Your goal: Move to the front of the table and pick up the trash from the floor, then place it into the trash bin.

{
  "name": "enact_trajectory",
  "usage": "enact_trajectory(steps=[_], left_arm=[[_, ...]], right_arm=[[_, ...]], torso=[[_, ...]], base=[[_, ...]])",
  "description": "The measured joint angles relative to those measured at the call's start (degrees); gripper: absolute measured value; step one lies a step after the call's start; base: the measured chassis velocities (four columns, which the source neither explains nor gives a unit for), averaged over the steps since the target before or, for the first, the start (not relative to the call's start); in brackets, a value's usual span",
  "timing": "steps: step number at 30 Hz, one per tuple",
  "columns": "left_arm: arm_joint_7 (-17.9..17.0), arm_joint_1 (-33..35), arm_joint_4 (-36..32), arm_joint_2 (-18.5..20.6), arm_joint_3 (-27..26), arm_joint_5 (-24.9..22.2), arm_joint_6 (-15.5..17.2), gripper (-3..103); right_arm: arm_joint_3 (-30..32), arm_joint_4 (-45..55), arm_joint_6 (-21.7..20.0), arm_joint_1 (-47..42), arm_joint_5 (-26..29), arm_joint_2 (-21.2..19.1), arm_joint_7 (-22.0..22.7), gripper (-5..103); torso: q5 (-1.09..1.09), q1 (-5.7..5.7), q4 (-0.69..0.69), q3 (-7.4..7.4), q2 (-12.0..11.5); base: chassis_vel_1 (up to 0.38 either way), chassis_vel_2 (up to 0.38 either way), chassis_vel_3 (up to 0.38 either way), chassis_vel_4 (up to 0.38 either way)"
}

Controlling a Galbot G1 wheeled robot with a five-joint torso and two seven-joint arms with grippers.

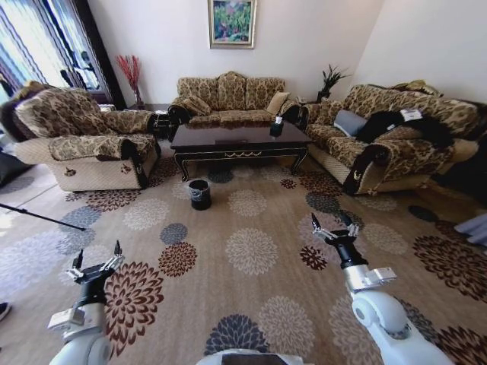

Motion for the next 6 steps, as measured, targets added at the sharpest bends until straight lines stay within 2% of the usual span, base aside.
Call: enact_trajectory(steps=[6], left_arm=[[0.0,0.0,0.0,0.0,0.0,0.0,0.0,100]], right_arm=[[0.0,0.0,0.0,0.0,0.0,0.0,0.0,100]], torso=[[0.00,0.79,0.00,0.94,1.7]], base=[[0.000,0.000,0.000,0.000]])
